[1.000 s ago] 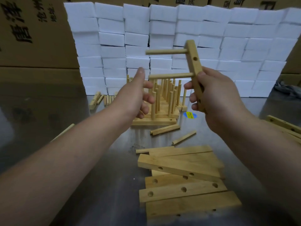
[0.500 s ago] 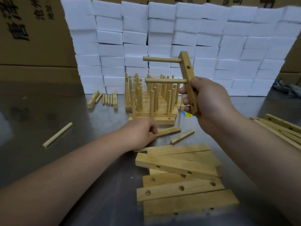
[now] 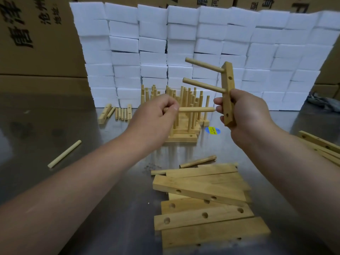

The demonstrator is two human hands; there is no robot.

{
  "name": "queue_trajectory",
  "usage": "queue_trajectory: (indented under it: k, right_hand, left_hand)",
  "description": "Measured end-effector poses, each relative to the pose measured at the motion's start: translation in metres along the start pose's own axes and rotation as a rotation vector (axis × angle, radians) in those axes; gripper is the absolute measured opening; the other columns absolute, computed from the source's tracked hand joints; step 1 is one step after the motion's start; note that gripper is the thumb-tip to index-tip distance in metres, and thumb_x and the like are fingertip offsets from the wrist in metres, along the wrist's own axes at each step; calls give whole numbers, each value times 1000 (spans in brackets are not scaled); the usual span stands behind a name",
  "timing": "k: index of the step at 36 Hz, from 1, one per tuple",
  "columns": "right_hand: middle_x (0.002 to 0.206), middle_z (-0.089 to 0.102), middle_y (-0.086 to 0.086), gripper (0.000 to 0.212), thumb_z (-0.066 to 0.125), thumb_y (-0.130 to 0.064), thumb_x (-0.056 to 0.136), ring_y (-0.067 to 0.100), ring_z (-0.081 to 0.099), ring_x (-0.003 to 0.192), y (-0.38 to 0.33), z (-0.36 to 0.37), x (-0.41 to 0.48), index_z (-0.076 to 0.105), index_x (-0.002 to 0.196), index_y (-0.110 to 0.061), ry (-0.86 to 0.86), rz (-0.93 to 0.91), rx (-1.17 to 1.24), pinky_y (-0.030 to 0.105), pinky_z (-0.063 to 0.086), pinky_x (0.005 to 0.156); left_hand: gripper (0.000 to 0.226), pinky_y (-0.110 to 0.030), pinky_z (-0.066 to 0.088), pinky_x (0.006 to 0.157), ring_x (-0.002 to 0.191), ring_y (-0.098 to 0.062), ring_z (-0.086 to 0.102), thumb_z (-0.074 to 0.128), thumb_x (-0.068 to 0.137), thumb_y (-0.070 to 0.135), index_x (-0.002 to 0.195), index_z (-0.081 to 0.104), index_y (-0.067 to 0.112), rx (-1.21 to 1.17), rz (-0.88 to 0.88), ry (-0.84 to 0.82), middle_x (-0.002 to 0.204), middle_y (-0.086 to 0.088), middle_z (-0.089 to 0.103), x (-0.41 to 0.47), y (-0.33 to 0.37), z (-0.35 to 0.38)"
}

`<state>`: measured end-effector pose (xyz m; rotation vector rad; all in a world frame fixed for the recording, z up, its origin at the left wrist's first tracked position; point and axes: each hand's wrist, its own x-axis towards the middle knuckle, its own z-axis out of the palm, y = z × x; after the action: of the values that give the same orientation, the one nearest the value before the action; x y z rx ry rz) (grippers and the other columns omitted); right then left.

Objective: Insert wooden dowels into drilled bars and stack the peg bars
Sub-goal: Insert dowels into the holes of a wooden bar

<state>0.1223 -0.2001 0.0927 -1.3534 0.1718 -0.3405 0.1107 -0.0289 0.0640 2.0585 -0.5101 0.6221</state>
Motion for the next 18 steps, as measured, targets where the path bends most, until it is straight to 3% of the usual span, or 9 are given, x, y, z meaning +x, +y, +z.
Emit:
queue_trajectory:
  k: [7, 10, 12, 18]
  right_hand:
    - [48, 63, -5, 25, 42, -17, 94, 10, 53, 53, -1, 1, -3, 59, 76, -13, -12, 49, 113, 24, 45, 56]
    - [48, 62, -3, 24, 42, -17, 95, 10, 52, 50, -2, 1, -5, 59, 78, -12, -21, 62, 146, 25, 46, 58]
    - [48, 62, -3, 23, 42, -17, 95, 10, 52, 49, -2, 1, -6, 59, 80, -12, -29, 67, 152, 24, 47, 56]
    - [50, 62, -3, 26, 42, -17, 95, 11, 52, 52, -4, 2, -8, 60, 77, -12, -33, 67, 145, 26, 49, 57]
  left_hand:
    - [25, -8, 31, 51, 58, 7, 45, 46, 94, 21, 77, 49, 40, 24, 153, -64, 61, 31, 50, -7, 13, 4]
    - [23, -17, 35, 54, 59, 2, 43, 48, 93, 21, 79, 51, 38, 34, 164, -60, 59, 17, 49, -7, 12, 3]
    - [18, -21, 34, 56, 60, 2, 43, 49, 93, 21, 82, 55, 34, 46, 175, -56, 61, 15, 46, -8, 11, 4]
    - [22, -15, 37, 64, 71, 1, 46, 52, 92, 18, 107, 67, 17, 157, 264, -50, 72, 17, 48, -7, 12, 4]
